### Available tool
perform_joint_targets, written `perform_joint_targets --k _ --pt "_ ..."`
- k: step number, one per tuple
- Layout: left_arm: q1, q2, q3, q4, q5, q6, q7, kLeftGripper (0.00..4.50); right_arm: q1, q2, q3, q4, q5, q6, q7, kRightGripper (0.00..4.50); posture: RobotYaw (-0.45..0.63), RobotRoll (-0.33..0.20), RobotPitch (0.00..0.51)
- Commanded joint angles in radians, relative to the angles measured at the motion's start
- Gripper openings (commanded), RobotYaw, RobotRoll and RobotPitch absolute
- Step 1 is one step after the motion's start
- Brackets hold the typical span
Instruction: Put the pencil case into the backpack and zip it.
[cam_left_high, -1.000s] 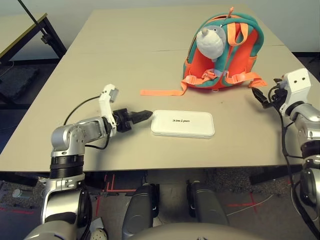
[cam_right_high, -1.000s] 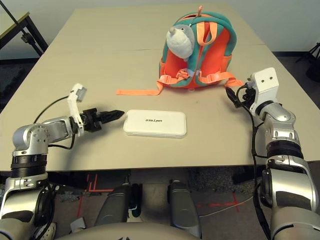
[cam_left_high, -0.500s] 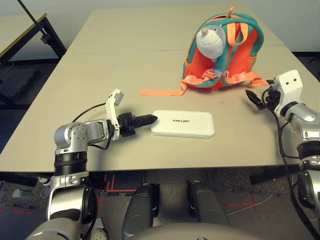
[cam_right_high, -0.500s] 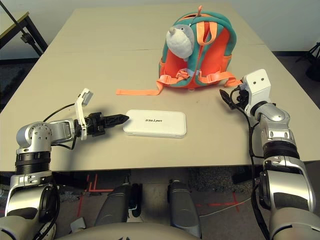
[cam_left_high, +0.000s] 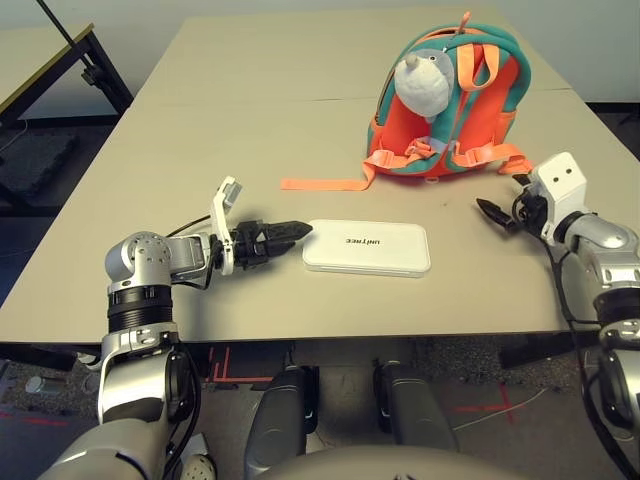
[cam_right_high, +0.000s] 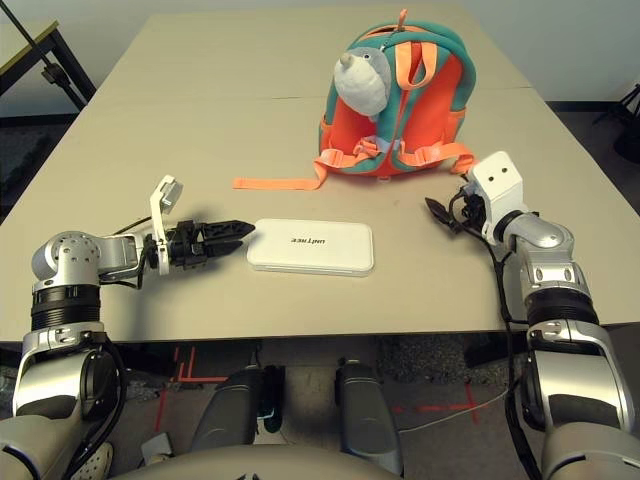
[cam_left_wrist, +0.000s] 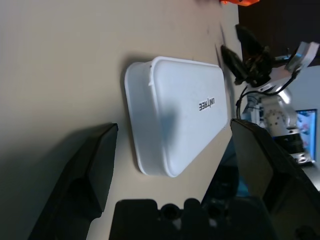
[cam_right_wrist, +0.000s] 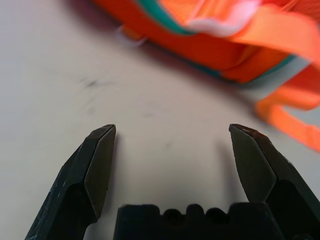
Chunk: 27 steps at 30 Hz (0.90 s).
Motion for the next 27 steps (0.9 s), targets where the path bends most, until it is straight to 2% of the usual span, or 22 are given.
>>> perform_joint_targets --k 1,8,9,12,21,27 --pt "-0.007 0.006 0.01 0.03 -0.001 0.008 -0.01 4.5 0.038 -0.02 0.025 -0.065 -0.005 0.045 0.046 4.48 -0.13 0.0 0.138" --pt "-0.007 0.012 -0.006 0.044 0.014 -0.005 -0.016 4.5 0.076 -0.042 0.056 -0.159 -0.006 0.114 0.125 4.48 -0.14 0.0 0.141" --pt "-0.006 0.012 -0.008 0.044 0.017 -0.01 -0.016 4.5 0.077 -0.043 0.056 -0.17 -0.004 0.121 0.134 4.32 -0.13 0.0 0.142" --pt "-0.005 0.012 -0.014 0.048 0.027 -0.028 -0.011 4.5 0.08 -0.047 0.063 -0.211 0.005 0.161 0.175 3.55 -0.13 0.0 0.143" --pt "-0.003 0.006 -0.008 0.046 0.024 -0.032 -0.003 4.5 0.145 -0.074 0.131 -0.401 0.039 0.318 0.342 0.02 -0.13 0.0 0.145" --pt "0.004 -0.004 -0.009 0.037 0.023 -0.03 0.003 4.5 0.164 -0.081 0.159 -0.486 0.058 0.396 0.393 0.02 -0.13 0.0 0.147"
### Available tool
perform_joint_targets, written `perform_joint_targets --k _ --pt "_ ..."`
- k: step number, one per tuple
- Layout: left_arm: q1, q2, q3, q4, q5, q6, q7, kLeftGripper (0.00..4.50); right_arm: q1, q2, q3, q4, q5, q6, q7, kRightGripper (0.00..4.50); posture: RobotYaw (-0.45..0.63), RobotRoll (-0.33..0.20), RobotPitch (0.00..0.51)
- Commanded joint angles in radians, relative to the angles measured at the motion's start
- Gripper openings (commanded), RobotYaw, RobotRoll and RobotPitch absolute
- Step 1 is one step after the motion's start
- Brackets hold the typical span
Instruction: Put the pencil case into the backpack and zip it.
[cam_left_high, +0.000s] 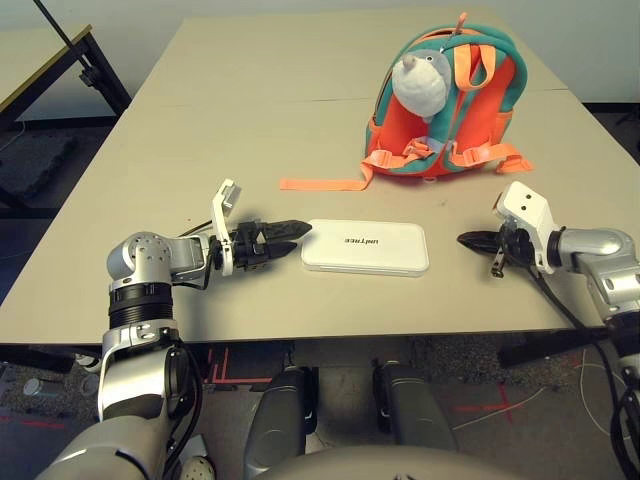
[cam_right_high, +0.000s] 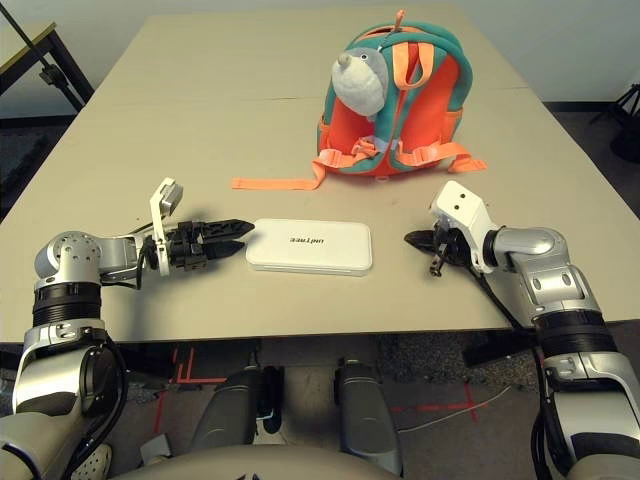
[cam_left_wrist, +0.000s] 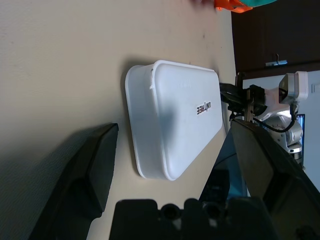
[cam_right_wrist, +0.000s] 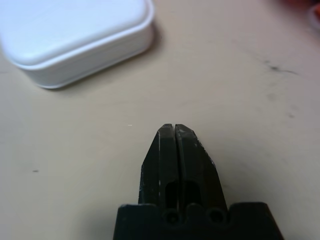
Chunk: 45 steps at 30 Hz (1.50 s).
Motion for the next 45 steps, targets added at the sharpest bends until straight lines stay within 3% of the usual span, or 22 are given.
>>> perform_joint_targets --k 1,21,45 --pt "0.009 -0.007 -0.01 -0.002 0.02 -0.003 0.022 4.5 0.021 0.001 0.037 -0.045 0.019 0.044 0.032 0.02 -0.13 0.0 0.147" --pt "0.022 -0.021 -0.029 -0.02 0.027 -0.021 0.025 4.5 -0.03 0.176 0.074 -0.122 0.059 0.071 -0.036 0.02 -0.13 0.0 0.145" --pt "0.034 -0.033 -0.034 -0.05 0.013 -0.012 0.022 4.5 -0.079 0.274 0.077 -0.157 0.097 0.143 -0.144 0.02 -0.13 0.0 0.146"
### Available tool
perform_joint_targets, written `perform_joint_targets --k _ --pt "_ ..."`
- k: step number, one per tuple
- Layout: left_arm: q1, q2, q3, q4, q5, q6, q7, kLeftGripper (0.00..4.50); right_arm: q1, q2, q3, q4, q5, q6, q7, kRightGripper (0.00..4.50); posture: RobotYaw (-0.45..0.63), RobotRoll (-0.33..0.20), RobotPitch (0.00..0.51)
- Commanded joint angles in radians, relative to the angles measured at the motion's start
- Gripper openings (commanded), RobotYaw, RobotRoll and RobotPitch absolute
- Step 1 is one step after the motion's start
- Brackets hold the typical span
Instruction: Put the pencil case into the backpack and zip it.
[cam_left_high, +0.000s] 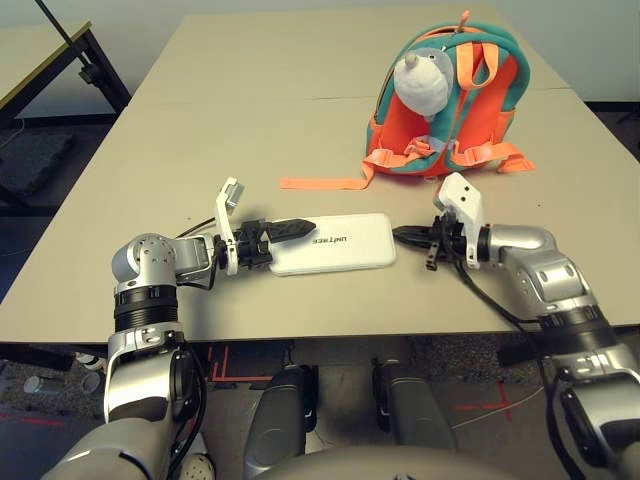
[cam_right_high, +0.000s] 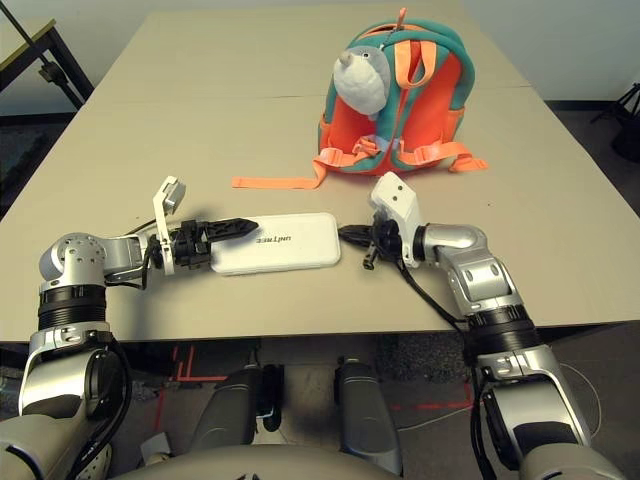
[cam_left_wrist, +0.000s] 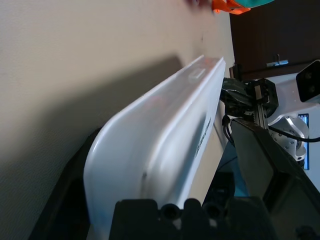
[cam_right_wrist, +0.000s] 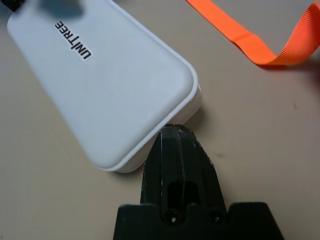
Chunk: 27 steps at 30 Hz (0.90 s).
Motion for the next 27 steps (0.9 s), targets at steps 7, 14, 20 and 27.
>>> perform_joint_targets --k 7,14,20,27 --pt "0.025 0.0 -0.026 -0.011 0.012 0.004 0.001 3.66 0.005 0.005 0.024 -0.004 -0.011 -0.022 -0.019 0.0 -0.13 0.0 0.144" --pt "0.035 0.004 -0.046 -0.023 0.029 -0.035 0.003 1.36 0.005 0.003 0.026 0.011 -0.018 -0.037 -0.027 0.0 -0.13 0.0 0.144" --pt "0.018 -0.006 -0.024 -0.03 0.027 -0.088 0.011 1.24 0.005 -0.002 0.031 0.024 -0.03 -0.049 -0.036 0.0 -0.13 0.0 0.146" --pt "-0.054 0.012 0.033 -0.015 0.046 -0.173 0.055 1.24 -0.008 -0.026 0.032 0.095 -0.083 -0.097 -0.062 0.38 -0.12 0.0 0.148"
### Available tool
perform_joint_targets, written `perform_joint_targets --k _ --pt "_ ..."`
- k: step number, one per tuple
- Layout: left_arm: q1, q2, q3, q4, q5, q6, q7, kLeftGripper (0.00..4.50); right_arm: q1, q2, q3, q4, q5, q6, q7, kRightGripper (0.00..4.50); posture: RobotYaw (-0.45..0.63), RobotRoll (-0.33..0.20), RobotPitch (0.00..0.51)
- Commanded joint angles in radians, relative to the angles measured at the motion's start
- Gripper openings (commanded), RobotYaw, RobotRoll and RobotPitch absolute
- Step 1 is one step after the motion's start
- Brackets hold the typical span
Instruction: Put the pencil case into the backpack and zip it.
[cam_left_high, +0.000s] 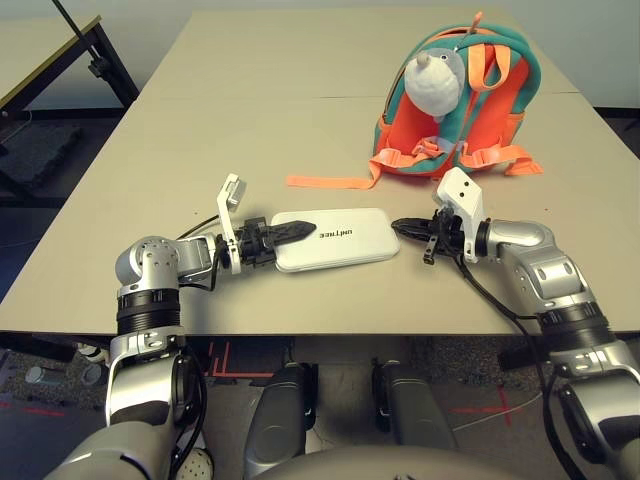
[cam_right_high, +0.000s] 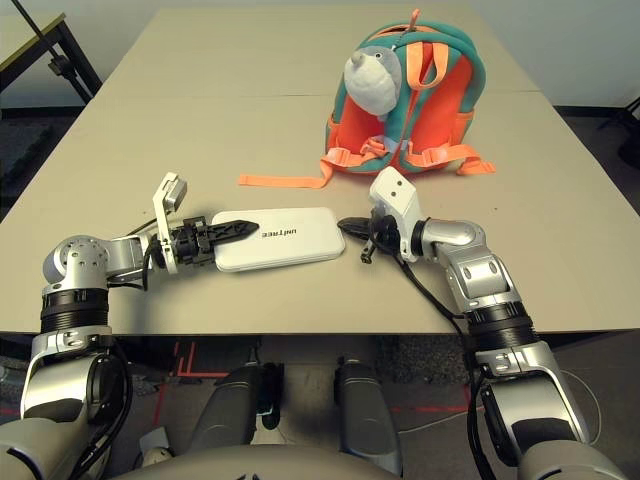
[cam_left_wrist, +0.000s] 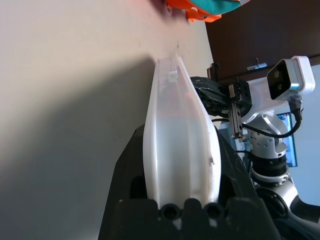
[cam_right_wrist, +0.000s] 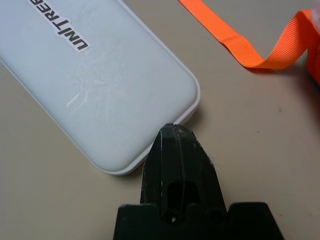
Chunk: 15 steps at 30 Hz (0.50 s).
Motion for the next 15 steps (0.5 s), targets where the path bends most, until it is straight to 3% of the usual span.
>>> perform_joint_targets --k 1,12,15 --pt "-0.05 0.039 0.042 0.016 0.072 -0.13 0.084 1.24 -0.001 -0.022 0.022 0.063 -0.038 -0.02 -0.014 0.6 -0.12 0.0 0.148" --pt "-0.078 0.074 0.088 0.034 0.113 -0.307 0.168 1.24 -0.035 -0.027 0.003 0.151 -0.053 -0.065 -0.049 4.48 -0.12 0.0 0.159" --pt "-0.085 0.072 0.095 0.033 0.13 -0.395 0.193 1.24 -0.039 -0.019 -0.002 0.163 -0.052 -0.07 -0.07 4.5 -0.11 0.0 0.163"
